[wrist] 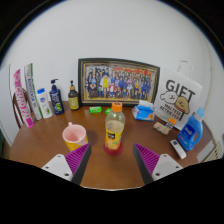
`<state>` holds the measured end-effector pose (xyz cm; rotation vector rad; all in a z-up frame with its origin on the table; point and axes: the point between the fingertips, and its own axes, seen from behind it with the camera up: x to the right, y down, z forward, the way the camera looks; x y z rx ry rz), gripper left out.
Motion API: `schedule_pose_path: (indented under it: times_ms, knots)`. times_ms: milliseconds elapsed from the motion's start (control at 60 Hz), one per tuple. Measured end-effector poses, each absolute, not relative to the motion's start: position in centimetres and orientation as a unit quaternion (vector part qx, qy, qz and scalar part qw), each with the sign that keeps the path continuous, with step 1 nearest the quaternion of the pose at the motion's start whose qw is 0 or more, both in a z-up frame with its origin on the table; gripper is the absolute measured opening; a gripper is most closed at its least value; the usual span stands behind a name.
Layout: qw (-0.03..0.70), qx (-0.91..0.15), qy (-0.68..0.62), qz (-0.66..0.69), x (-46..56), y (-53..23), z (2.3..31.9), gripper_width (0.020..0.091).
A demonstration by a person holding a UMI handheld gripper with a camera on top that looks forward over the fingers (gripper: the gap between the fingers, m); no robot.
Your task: Pour water
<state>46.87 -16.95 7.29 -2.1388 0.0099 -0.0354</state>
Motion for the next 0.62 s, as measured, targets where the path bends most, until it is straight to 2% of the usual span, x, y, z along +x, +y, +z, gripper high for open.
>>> schedule_pose_path:
  times_ms: [133,250,417,617]
  knots:
    - [0.482,-0.876,0.01,-0.035,44.6,-24.0,11.9,0.0858]
    - [0.48,-0.876,0.016,-0.047,42.8,-29.4,14.3,0.0856]
    - [0.474,-0.879,0.033,-0.035,41.0,-34.4,15.1,0.0856]
    - [0.485,-0.871,0.035,-0.067,42.2,-36.5,16.0,0.0856]
